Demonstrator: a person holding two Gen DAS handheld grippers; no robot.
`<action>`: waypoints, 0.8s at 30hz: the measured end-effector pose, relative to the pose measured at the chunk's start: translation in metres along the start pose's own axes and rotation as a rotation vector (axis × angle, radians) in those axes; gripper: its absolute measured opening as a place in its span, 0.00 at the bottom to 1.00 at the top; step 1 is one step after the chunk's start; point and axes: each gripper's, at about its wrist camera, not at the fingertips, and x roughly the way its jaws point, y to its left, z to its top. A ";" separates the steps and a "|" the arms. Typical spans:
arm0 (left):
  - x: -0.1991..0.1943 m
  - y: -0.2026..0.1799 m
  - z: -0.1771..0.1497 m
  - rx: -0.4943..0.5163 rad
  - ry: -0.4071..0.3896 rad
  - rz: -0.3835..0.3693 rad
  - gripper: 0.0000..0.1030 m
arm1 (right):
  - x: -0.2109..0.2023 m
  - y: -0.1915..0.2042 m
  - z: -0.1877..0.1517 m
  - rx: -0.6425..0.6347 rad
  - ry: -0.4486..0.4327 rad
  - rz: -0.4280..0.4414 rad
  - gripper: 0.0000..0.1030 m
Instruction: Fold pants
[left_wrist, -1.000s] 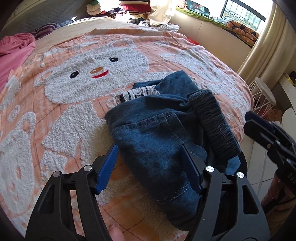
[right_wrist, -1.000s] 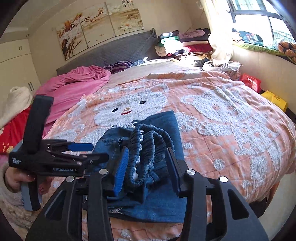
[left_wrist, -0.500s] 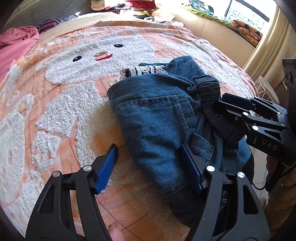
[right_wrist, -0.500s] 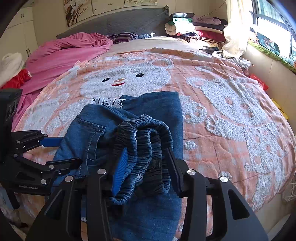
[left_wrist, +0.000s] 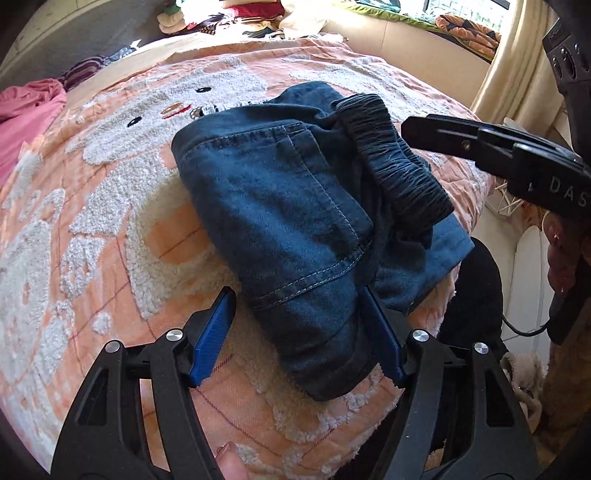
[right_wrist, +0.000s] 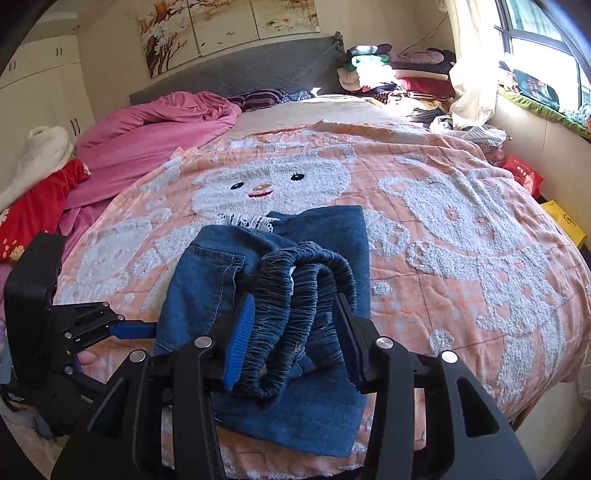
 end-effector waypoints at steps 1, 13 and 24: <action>0.000 0.002 -0.002 -0.003 0.000 -0.003 0.60 | 0.005 0.002 -0.001 -0.008 0.015 -0.007 0.41; -0.013 0.014 -0.004 -0.071 -0.012 -0.070 0.61 | 0.018 0.002 -0.005 -0.023 0.050 -0.076 0.49; -0.041 0.029 0.013 -0.106 -0.093 -0.008 0.65 | -0.008 0.007 0.006 -0.034 -0.018 -0.082 0.58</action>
